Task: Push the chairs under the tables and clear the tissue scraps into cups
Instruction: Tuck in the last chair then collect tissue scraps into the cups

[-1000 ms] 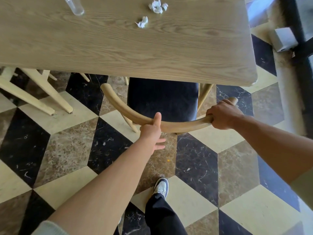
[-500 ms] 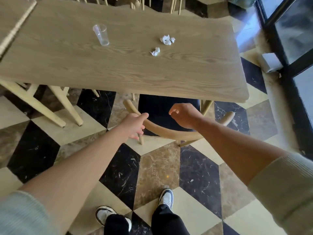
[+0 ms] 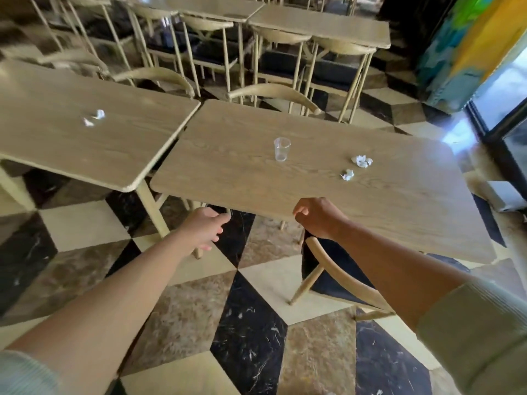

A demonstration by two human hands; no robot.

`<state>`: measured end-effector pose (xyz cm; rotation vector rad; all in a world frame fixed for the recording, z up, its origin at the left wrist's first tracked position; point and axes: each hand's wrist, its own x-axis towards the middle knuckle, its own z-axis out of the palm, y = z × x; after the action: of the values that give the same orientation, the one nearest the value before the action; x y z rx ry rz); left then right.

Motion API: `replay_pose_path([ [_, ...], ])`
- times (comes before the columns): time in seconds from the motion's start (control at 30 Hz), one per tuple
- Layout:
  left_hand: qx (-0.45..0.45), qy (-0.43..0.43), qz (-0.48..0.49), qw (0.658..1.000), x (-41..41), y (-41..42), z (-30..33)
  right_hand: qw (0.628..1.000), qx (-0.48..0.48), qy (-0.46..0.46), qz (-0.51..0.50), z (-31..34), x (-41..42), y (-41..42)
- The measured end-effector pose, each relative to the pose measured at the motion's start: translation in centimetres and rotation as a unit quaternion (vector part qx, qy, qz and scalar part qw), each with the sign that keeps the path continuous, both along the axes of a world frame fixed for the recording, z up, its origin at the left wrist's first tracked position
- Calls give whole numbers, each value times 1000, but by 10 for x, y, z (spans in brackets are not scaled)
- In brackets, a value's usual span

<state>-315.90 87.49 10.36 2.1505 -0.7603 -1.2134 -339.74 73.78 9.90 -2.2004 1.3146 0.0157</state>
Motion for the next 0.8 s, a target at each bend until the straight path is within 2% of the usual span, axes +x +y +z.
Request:
replay_pose_path([
  [0.2,-14,-23,-30,999,26,-40,-11,998,12,33,-50,-4,-1,-24],
  [0.37,-9,-42,-81,996,36,-130,-37,990,35,56,-124,-52,-25,-117],
  [0.47,-4,-73,-114,991,51,-204,-64,968,32,27,-248,-92,-38,-198],
  [0.53,6,-84,-132,988,56,-271,-84,933,15,-3,-359,-121,-40,-256],
  [0.6,30,-100,-155,982,50,-326,-98,911,5,-7,-412,-140,-37,-290],
  [0.7,4,-174,-206,963,34,-392,-115,921,11,8,-390,-167,-33,-319],
  [0.8,-11,-194,-251,948,26,-435,-133,925,-25,-14,-380,-180,-31,-336],
])
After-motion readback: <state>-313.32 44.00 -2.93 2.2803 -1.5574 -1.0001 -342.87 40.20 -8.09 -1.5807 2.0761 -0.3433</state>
